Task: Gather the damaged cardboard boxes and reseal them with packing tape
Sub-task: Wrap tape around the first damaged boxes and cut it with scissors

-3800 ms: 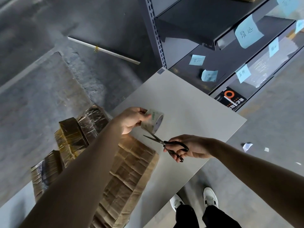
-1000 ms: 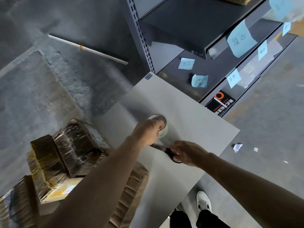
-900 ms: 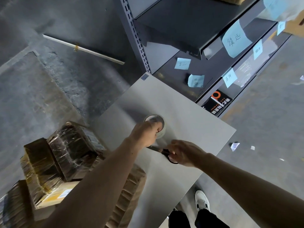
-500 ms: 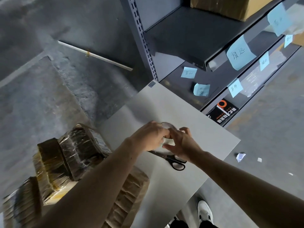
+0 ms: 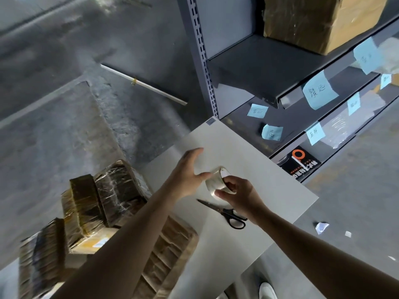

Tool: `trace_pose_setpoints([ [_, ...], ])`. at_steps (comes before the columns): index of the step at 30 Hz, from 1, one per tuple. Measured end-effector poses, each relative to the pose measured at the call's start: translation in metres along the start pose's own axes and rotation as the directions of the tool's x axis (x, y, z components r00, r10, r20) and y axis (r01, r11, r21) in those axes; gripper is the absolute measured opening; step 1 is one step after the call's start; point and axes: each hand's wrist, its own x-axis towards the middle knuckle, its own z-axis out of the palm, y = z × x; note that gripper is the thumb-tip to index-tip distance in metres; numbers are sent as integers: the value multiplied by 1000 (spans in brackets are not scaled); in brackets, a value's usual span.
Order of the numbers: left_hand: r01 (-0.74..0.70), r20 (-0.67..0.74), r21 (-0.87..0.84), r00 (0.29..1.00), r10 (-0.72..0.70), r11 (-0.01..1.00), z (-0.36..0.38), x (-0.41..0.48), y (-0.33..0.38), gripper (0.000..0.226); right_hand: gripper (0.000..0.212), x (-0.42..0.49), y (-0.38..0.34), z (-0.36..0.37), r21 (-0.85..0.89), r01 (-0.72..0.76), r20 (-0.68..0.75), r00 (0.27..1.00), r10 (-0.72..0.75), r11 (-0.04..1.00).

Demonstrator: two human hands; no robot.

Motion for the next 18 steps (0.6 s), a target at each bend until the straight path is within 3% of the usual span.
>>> trace_pose_setpoints([
  [3, 154, 165, -71, 976, -140, 986, 3, -7, -4, 68, 28, -8, 1, 1, 71, 4, 44, 999, -8, 997],
  [8, 92, 71, -126, 994, -83, 988, 11, -17, 6, 38, 33, -21, -1, 2, 112, 9, 85, 996, -19, 994],
  [11, 110, 36, -109, 994, -106, 988, 9, -20, 10, 37, 24, -28, -4, 2, 156, -10, 122, 992, -9, 988],
  [14, 147, 109, -59, 984, -140, 987, 2, -22, 12, 38, 24, -33, -7, -2, 166, -13, 157, 987, -14, 986],
  [18, 95, 133, -106, 988, -81, 990, -1, -30, 9, 21, 23, -36, -11, -6, 125, -28, 199, 980, 2, 992],
])
